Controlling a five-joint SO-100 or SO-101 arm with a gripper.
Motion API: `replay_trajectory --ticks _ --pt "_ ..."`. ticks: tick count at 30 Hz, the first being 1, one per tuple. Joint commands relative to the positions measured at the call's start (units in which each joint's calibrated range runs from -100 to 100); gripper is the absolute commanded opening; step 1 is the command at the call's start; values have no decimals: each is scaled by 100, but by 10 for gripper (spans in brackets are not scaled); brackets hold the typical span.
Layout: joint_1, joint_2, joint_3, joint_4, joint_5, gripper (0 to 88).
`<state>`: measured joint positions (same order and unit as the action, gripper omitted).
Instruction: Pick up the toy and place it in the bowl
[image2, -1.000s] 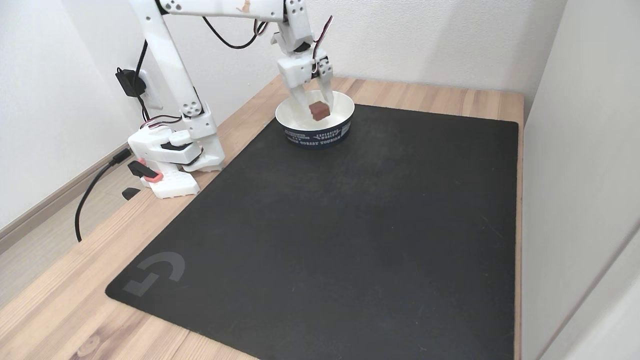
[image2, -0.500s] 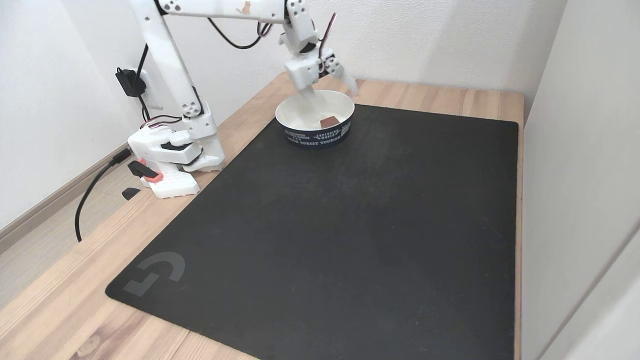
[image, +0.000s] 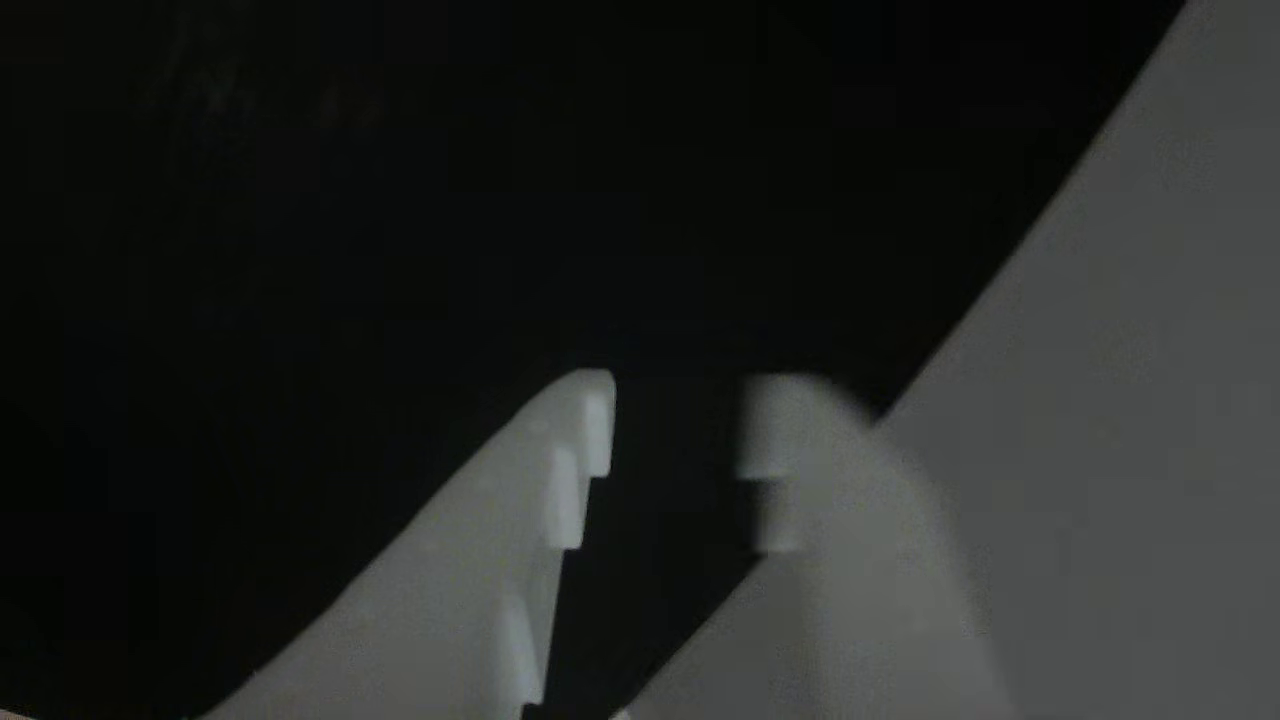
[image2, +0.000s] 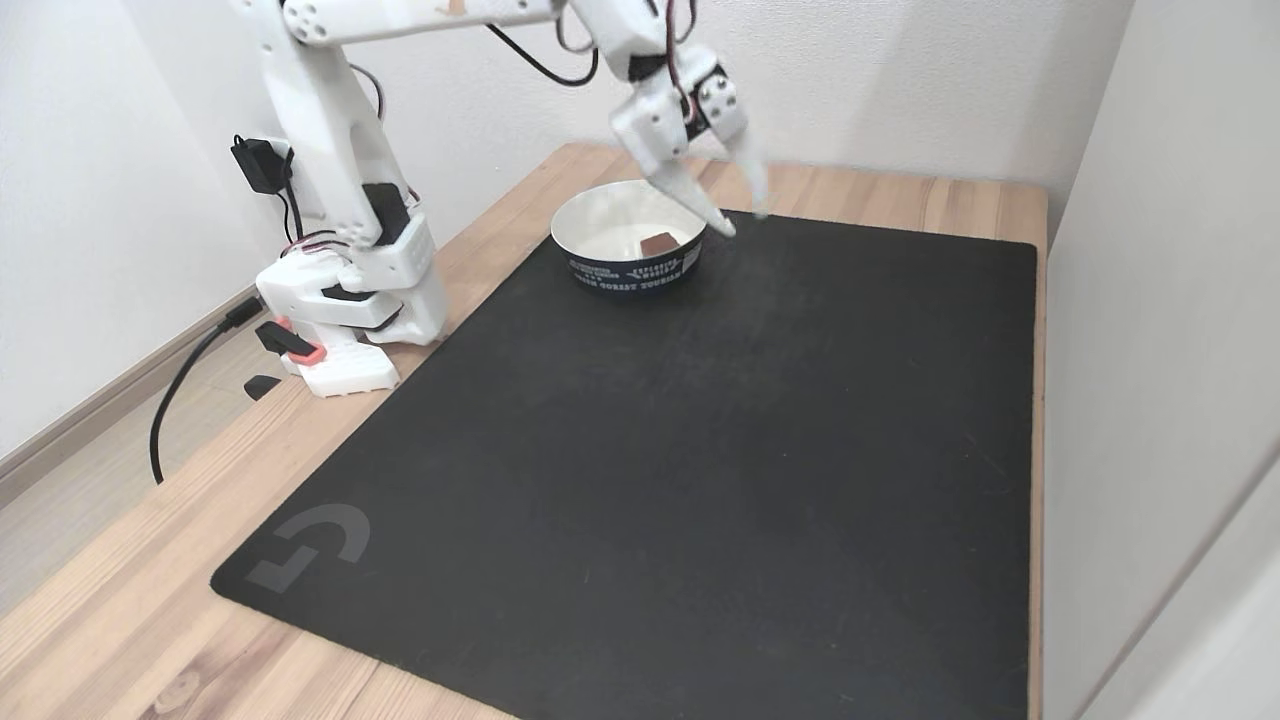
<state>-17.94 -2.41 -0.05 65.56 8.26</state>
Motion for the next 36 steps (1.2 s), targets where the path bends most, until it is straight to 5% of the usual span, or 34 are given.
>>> replay_trajectory --ticks 1,7,19,25,36 --pt "894 -346 208 -69 30 21" --pt "1798 -1513 2190 -823 66 21" --pt "1505 -3923 6454 -2601 35 21" --pt "710 -5057 7679 -2644 19 21" --pt "702 -7533 9374 -2339 19 21"
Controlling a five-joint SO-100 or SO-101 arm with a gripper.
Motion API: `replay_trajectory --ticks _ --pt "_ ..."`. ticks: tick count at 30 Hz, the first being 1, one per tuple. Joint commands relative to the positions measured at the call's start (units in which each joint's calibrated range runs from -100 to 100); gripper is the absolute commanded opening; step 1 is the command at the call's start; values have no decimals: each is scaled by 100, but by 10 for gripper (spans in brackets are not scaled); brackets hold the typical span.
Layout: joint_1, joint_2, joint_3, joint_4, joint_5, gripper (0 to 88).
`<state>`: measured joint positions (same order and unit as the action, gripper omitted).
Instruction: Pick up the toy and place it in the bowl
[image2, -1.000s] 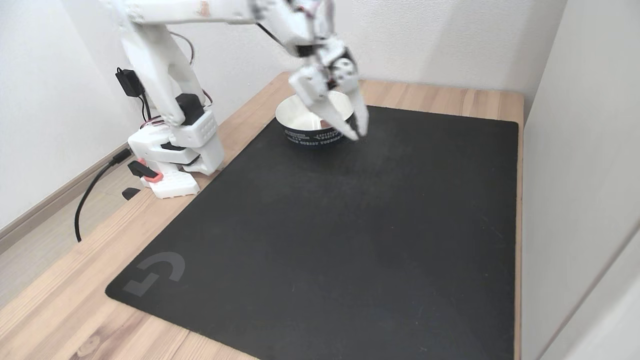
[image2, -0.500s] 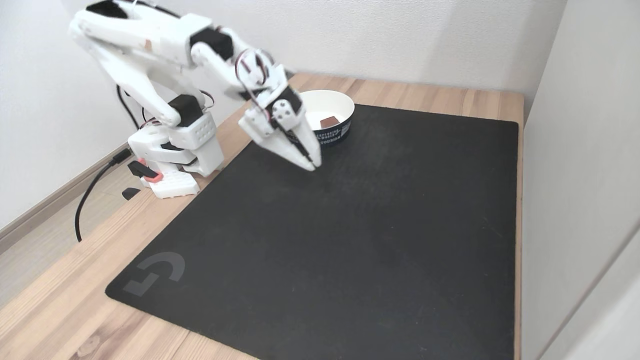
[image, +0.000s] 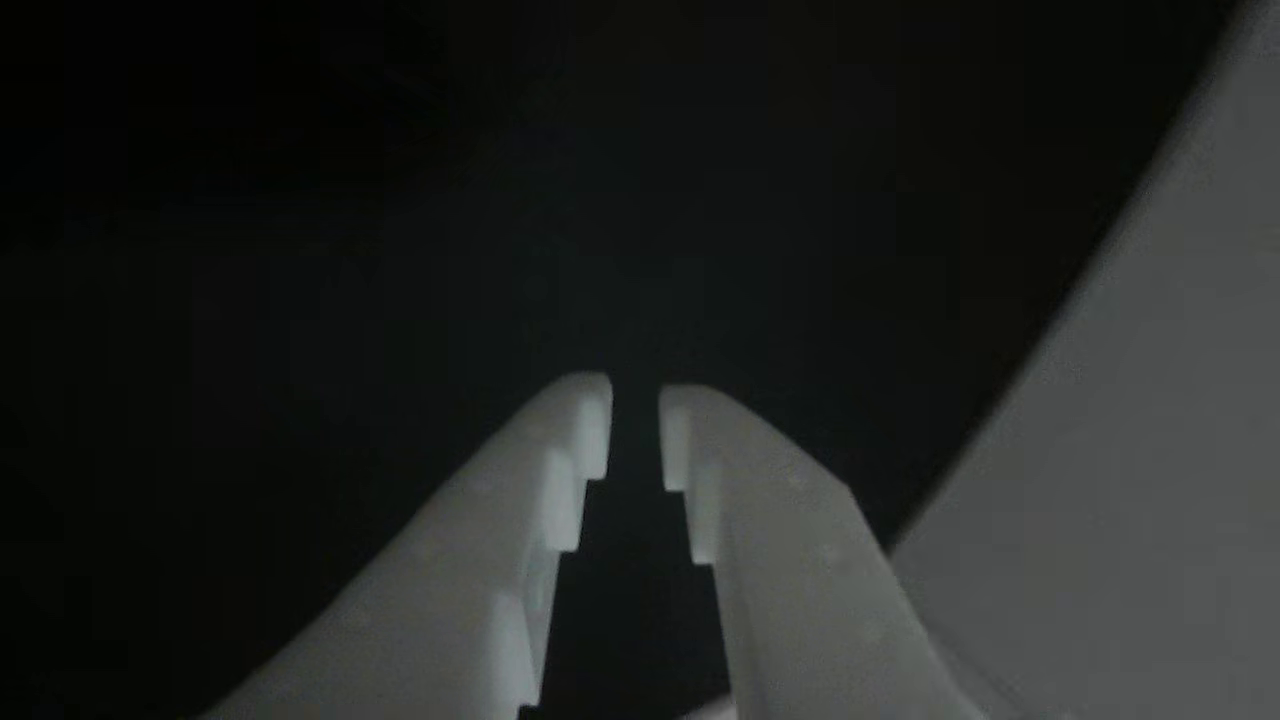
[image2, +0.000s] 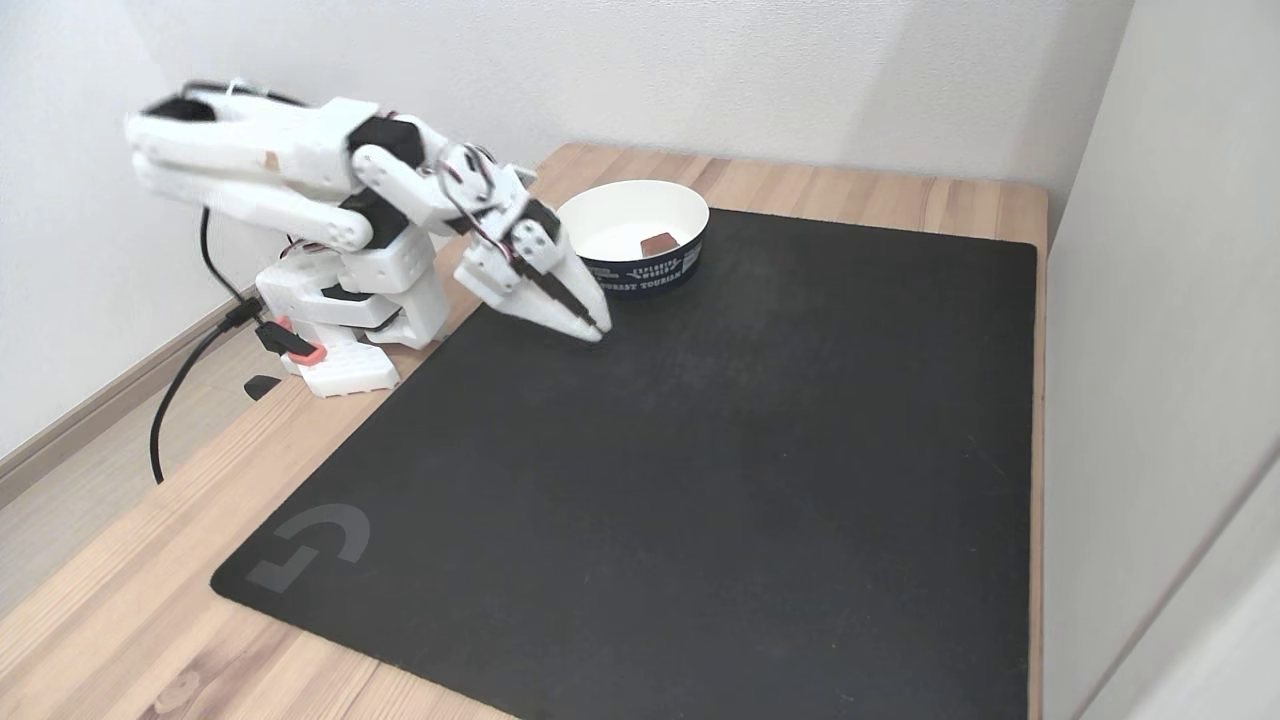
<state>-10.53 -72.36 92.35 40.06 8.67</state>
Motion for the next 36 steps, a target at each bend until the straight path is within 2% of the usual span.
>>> replay_trajectory --ticks 1,7,14,36 --pt "-39 -672 161 304 -22 21" --pt "-22 -1489 242 1134 -325 21" --pt "346 -2714 513 1913 -340 21" --pt "371 -2714 531 1913 -299 21"
